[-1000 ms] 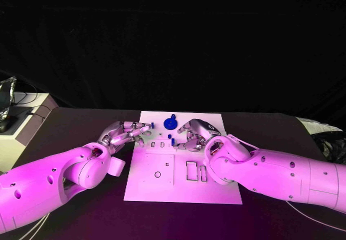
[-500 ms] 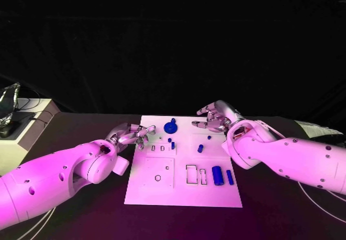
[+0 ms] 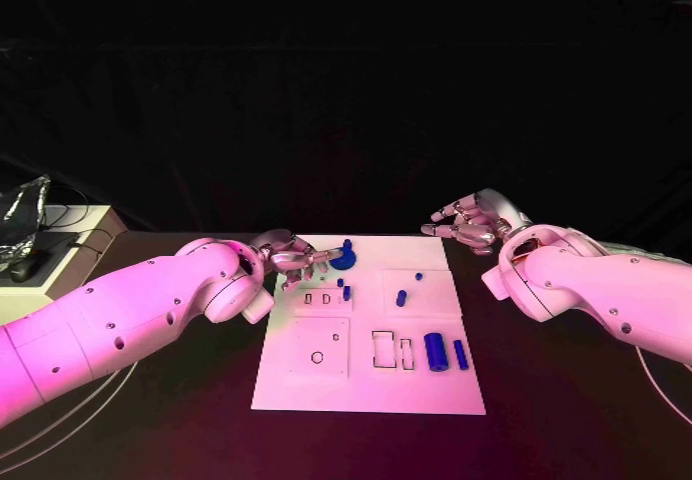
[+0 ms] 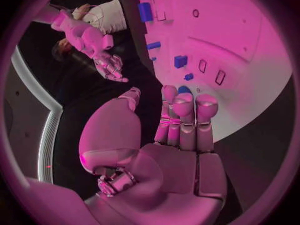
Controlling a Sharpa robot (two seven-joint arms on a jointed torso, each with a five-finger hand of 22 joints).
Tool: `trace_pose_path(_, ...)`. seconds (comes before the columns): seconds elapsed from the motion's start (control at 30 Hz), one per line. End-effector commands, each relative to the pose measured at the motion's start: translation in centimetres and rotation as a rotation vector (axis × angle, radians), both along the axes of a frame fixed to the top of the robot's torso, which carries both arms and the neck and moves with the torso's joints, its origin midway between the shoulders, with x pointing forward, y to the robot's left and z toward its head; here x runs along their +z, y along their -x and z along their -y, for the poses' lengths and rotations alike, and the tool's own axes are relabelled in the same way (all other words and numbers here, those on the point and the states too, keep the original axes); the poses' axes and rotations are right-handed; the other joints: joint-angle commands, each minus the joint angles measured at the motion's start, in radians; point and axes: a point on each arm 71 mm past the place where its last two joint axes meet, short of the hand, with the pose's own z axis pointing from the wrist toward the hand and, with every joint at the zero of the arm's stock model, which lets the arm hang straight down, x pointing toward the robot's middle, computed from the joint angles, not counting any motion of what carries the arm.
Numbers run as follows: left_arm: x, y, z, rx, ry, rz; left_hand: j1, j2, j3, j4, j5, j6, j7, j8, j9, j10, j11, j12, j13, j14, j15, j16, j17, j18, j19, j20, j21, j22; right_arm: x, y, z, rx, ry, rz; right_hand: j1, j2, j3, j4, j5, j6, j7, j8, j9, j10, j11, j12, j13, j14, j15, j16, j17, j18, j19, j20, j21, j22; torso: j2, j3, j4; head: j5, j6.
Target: Assemble the parts on the task board
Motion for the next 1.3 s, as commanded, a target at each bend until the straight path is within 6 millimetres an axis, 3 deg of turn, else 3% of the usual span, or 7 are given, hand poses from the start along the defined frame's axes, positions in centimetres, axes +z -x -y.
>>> trace_pose_path(0.03,-0.6,-0.1,0.7,-0.036,-0.212,-0.081,-0.025,-0.035,0.160,-0.006,-0.003,-0.001,-0.007,0.013,0.052,0.010,0.000,-0.004,0.000,0.011,0.001,0.006,0.015,-0.003,0.010,-0.002,0.005,0.015,0.0,0.0,0.2,0.031,-0.025,-0.020,-0.001,0.000,-0.007,-0.001,0.021,-0.006,0.000,-0.007,0.002,-0.002,0.001,0.004,0.004,0.004,-0.005,0.001,0.003,0.001,0.039,-0.006,0.004,0.156,-0.001,0.0079,-0.0042,0.006,-0.005)
trace_pose_path(0.1,-0.7,-0.3,1.2,-0.046,-0.244,-0.096,-0.033,-0.038,0.214,-0.033,-0.001,-0.004,-0.021,0.068,0.130,0.007,-0.009,0.002,0.011,0.017,-0.007,0.014,0.032,-0.006,0.020,-0.006,0.008,0.030,0.0,-0.1,0.4,0.022,-0.025,-0.023,-0.004,-0.003,-0.008,0.001,0.028,-0.006,0.000,-0.007,0.004,-0.003,0.001,0.004,0.005,0.004,-0.005,0.002,0.005,0.001,0.039,-0.006,0.003,0.156,-0.001,0.0100,-0.0051,0.006,-0.009)
trace_pose_path(0.17,-0.7,-0.4,1.7,-0.055,-0.274,-0.105,-0.048,-0.037,0.231,-0.052,-0.001,-0.014,-0.028,0.093,0.188,0.007,-0.013,0.003,0.018,0.019,-0.009,0.014,0.040,-0.008,0.022,-0.009,0.007,0.036,0.0,-0.2,0.7,0.014,-0.025,-0.024,-0.005,-0.004,-0.009,0.003,0.033,-0.006,0.000,-0.007,0.005,-0.004,0.001,0.002,0.004,0.003,-0.005,0.002,0.006,0.001,0.039,-0.006,0.003,0.156,-0.001,0.0094,-0.0048,0.007,-0.011)
trace_pose_path(0.37,-0.8,-0.9,3.2,-0.085,-0.335,-0.115,-0.065,-0.034,0.250,-0.069,-0.001,-0.014,-0.027,0.061,0.272,0.001,-0.011,0.003,0.036,0.021,-0.008,0.014,0.062,-0.012,0.029,-0.012,0.001,0.065,0.0,-0.3,1.2,-0.004,-0.024,-0.030,-0.006,-0.006,-0.008,0.007,0.040,-0.008,0.000,-0.008,0.009,-0.004,0.001,0.002,0.004,0.003,-0.005,0.001,0.007,0.001,0.039,-0.006,0.003,0.156,0.000,0.0082,-0.0059,0.004,-0.018)
trace_pose_path(0.63,-0.7,-1.2,4.7,-0.093,-0.366,-0.118,-0.060,-0.033,0.242,-0.067,-0.002,-0.012,-0.026,0.042,0.295,-0.002,-0.010,0.001,0.039,0.019,-0.006,0.009,0.062,-0.012,0.029,-0.009,-0.007,0.076,0.0,-0.3,1.3,-0.013,-0.023,-0.039,-0.005,-0.006,-0.008,0.009,0.041,-0.009,0.001,-0.009,0.010,-0.003,0.001,0.002,0.004,0.004,-0.005,0.001,0.008,0.001,0.039,-0.006,0.001,0.156,0.000,0.0046,-0.0033,-0.002,-0.024)
trace_pose_path(1.0,-1.0,-1.5,5.6,-0.091,-0.387,-0.135,-0.049,-0.032,0.229,-0.071,-0.003,-0.008,-0.024,0.023,0.310,-0.005,-0.008,0.001,0.040,0.018,-0.005,0.008,0.065,-0.012,0.031,-0.009,-0.018,0.092,-0.1,-0.5,1.2,-0.013,-0.020,-0.047,-0.004,-0.007,-0.007,0.012,0.037,-0.013,0.002,-0.011,0.013,-0.006,0.003,-0.001,0.004,0.003,-0.004,-0.002,0.008,0.002,0.039,-0.005,-0.004,0.154,0.002,0.0032,-0.0028,0.002,-0.026)
trace_pose_path(1.3,-1.1,-1.7,5.5,-0.088,-0.404,-0.142,-0.039,-0.030,0.231,-0.078,-0.003,-0.006,-0.025,0.022,0.313,-0.005,-0.009,0.002,0.040,0.018,-0.005,0.011,0.068,-0.012,0.032,-0.009,-0.020,0.097,-0.1,-0.5,1.2,-0.014,-0.019,-0.050,-0.003,-0.006,-0.007,0.012,0.035,-0.013,0.002,-0.011,0.014,-0.006,0.002,-0.002,0.003,0.004,-0.004,-0.004,0.008,0.002,0.039,-0.005,-0.005,0.154,0.001,0.0025,-0.0019,-0.004,-0.031)
